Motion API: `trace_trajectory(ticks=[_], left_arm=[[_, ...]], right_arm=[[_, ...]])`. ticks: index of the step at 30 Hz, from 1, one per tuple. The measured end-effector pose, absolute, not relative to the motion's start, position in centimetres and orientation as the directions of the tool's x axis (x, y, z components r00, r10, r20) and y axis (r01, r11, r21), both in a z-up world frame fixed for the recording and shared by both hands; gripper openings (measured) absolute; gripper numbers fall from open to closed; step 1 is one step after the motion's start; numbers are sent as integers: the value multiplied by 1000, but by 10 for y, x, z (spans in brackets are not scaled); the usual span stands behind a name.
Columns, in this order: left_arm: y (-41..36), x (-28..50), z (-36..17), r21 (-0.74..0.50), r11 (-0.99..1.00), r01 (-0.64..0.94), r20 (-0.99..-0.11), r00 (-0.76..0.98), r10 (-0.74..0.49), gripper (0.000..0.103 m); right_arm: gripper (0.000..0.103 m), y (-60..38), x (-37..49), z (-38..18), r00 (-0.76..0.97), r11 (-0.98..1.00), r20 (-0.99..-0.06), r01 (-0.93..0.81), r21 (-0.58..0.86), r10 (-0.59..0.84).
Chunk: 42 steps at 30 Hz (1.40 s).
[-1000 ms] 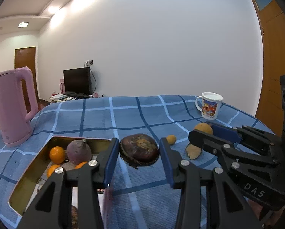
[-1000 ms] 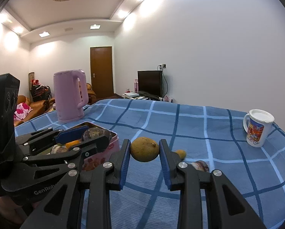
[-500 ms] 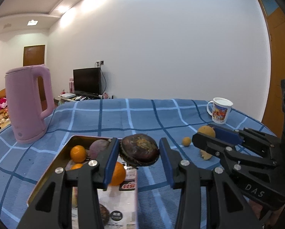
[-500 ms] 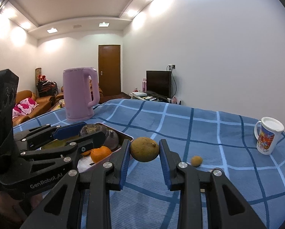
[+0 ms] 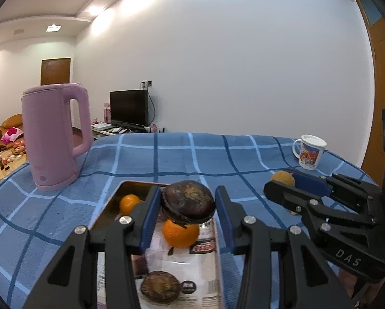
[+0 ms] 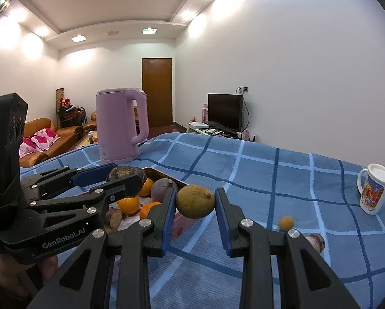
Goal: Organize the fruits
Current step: 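Carry the brown root over the tin with the left gripper while the right carries the yellow fruit there, then lower the root into the tin and open the left gripper while the right releases the yellow fruit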
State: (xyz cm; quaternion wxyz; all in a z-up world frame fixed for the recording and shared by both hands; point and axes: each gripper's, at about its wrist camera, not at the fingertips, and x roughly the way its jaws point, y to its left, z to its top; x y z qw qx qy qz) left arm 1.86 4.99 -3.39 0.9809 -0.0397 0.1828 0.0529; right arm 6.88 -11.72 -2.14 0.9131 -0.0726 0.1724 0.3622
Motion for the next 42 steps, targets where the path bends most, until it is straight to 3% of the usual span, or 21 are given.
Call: trace_trajectory(ticks=[23, 42], left_arm=[[97, 12, -44, -39, 973, -227, -418, 888, 191, 45], [134, 6, -53, -60, 953, -296, -453, 859, 239, 45]], right_arm=[[32, -71, 70, -19, 615, 670, -389, -743, 5, 685], [32, -30, 76, -46, 531, 618, -497, -786, 14, 686]])
